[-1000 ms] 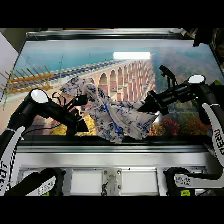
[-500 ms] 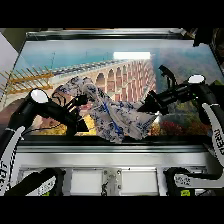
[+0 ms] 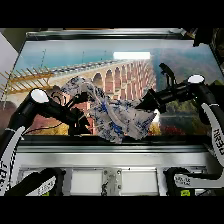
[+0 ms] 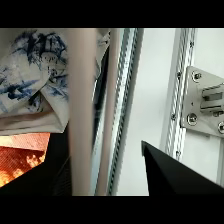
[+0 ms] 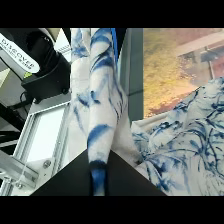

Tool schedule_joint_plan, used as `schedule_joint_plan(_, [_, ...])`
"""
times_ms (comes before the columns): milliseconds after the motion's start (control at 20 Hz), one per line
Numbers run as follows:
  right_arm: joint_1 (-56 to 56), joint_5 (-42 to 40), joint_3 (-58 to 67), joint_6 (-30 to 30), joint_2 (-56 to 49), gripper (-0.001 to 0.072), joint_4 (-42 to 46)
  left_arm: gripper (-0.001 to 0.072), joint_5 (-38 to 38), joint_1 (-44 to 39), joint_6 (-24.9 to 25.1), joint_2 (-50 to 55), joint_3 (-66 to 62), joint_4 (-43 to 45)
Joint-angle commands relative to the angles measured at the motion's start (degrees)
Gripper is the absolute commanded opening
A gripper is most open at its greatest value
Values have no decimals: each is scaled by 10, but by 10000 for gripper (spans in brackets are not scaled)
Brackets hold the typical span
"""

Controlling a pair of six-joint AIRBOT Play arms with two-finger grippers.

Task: Fold the clothes and pants, and hang the long-sleeved shirts on hangers.

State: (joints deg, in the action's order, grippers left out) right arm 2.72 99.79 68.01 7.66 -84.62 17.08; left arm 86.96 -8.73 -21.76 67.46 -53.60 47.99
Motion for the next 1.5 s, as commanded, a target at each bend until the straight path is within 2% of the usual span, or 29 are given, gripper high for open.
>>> schedule_joint_plan(0, [0, -10, 0, -2, 0, 11, -22, 409, 0, 4, -44, -5, 0, 5])
schedule_joint_plan(350, [0, -23, 0, -4, 0, 10, -79, 408, -5, 70, -74, -65, 18, 4])
schedule_joint_plan(500, [0, -25, 0, -3, 0, 10, -81, 409, -35, 84, -74, -86, 52, 0])
schedule_joint_plan(550, [0, -25, 0, -2, 0, 10, -81, 444, -46, 83, -75, -92, 54, 0])
schedule_joint_plan(600, [0, -25, 0, -1, 0, 10, -80, 611, -59, 83, -82, -97, 54, -1])
schedule_joint_plan(650, [0, -25, 0, -1, 0, 10, -77, 683, -80, 83, -103, -104, 54, 0])
schedule_joint_plan(800, [0, -40, 0, 7, 0, 10, -67, 677, -128, 96, -124, -125, 54, 0])
schedule_joint_plan(1000, [0, -55, 0, 16, 1, 10, -66, 677, -194, 169, -200, -167, 46, 0])
schedule_joint_plan(1200, [0, -99, 0, 21, 3, 10, -72, 677, -226, 248, -309, -196, 8, 1])
schedule_joint_plan(1350, [0, -179, 0, 33, 27, 10, -73, 676, -242, 258, -363, -223, 21, 5])
schedule_joint_plan(1450, [0, -227, 0, 37, 53, 10, -73, 676, -244, 231, -400, -243, 55, 6])
